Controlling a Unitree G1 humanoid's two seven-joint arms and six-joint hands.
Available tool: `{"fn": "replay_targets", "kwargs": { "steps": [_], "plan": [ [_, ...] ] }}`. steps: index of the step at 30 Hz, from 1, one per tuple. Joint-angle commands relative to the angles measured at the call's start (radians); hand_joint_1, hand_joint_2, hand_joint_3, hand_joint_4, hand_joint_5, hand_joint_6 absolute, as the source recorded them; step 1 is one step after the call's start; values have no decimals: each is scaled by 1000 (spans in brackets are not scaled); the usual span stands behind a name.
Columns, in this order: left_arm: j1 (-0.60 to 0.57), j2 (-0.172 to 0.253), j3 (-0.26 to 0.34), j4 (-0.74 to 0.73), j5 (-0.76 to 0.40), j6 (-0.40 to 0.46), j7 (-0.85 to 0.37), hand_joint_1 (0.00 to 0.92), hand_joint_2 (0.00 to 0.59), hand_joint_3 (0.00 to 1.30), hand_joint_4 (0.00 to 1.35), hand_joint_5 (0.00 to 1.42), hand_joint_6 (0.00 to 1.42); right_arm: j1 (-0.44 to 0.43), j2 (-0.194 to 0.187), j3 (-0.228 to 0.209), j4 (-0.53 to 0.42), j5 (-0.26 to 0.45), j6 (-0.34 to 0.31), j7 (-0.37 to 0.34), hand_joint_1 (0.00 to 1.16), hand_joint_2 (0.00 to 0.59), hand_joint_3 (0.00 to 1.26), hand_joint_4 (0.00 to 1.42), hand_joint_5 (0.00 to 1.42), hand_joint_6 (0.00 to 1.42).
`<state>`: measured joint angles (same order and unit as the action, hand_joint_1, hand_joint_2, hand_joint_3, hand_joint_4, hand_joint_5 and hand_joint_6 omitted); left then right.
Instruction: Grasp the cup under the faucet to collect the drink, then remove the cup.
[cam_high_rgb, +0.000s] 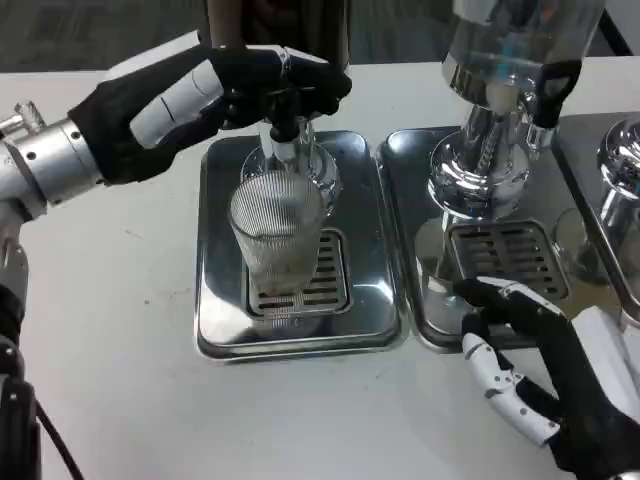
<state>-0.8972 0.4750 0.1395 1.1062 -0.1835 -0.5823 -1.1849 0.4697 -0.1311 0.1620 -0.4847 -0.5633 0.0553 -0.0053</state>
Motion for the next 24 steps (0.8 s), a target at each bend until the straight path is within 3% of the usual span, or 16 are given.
{"fn": "replay_targets", "kwargs": {
  "steps": [1,7,14,24],
  "plan": [
    [24,11,-24,-13,27,-36,0,0,98,338,200,200,134,-35,8,-22,-18,35,39,16,390,462,309,268,278,231],
    [38,18,-49,-25,49,-112,33,0,96,335,194,193,134,-77,6,-30,-14,62,68,29,387,460,303,260,273,231],
    [49,20,-64,-28,50,-138,49,0,93,328,185,191,134,-117,5,-32,-8,85,95,39,366,461,288,243,260,227],
    [64,22,-77,-46,57,-196,73,0,90,322,181,179,146,-193,6,-35,10,142,147,66,370,402,234,182,222,180]
  ]
}}
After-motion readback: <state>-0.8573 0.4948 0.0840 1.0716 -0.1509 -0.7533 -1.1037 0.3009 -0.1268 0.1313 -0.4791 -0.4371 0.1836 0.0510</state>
